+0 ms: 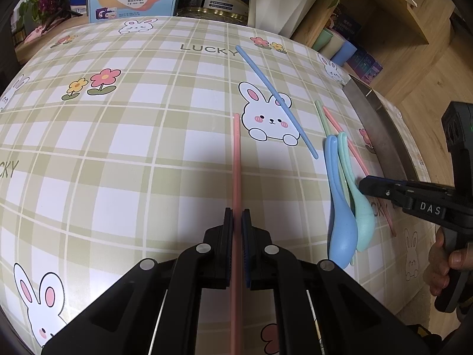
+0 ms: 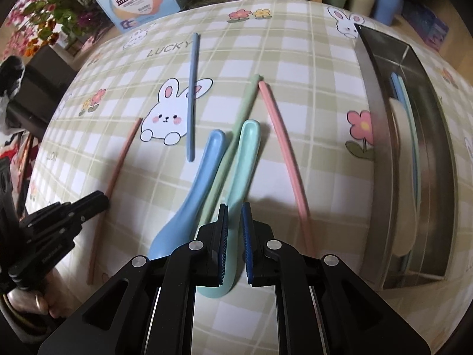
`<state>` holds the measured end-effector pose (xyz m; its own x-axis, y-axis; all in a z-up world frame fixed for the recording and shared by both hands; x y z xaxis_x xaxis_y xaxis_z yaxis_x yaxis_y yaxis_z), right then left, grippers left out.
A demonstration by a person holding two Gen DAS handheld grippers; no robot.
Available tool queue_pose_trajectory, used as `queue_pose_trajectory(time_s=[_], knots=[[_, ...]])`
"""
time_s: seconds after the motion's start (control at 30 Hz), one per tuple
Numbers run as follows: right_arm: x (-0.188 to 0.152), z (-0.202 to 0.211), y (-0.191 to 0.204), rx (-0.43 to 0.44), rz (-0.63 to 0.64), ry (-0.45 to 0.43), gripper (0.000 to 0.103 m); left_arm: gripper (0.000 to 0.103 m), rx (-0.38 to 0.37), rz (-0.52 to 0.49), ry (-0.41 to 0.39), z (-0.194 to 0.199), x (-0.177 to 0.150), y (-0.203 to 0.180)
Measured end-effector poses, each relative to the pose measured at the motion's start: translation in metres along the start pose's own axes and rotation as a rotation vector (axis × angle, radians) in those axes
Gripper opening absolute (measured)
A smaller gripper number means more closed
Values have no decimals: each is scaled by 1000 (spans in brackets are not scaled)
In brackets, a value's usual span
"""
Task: Organize utensils
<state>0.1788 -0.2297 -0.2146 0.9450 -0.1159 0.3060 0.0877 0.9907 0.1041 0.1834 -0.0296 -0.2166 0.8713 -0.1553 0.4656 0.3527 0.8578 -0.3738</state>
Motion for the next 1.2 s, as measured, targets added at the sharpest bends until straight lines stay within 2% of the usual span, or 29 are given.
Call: queue_pose_trajectory(time_s=[0.27,0.33,0.47,0.6,0.73,0.93,1.07,1.2], knots=[[-3,-1,4,52,-19,8,12,7,2,-2,1,0,0,0],[-4,-1,3,58,-31,11,15,7,3,-3,1,0,0,0],[-8,-1,-1,77,-62,19,28,7,3,-2,0,0,0,0],[-14,-5,-1,99,-78,44,29,7,3,-3,0,0,0,0],[-17,-5,2,85,-67,44,29,7,2,-1,-1,0,0,0],[-16,1,1,70,-57,25,20,7,2,-1,-1,0,0,0],[-9,12,-2,48,-42,-17,8,7,2,0,-1,0,0,0],[-10,12,8,75,-10,1,6,7,2,0,-1,0,0,0]])
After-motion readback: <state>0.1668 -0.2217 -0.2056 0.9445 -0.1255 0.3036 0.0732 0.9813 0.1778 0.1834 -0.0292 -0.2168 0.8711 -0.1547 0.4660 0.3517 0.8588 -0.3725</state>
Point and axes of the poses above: each gripper's, at about its wrist camera, not at the fingertips, and z roughly against the way its jaws point, y to its left, x to its top, the point moved 2 cm from there along -z, roughly the way its jaws point, and after that the axes turned 7 degrees about -x, right-handed, at the moved point
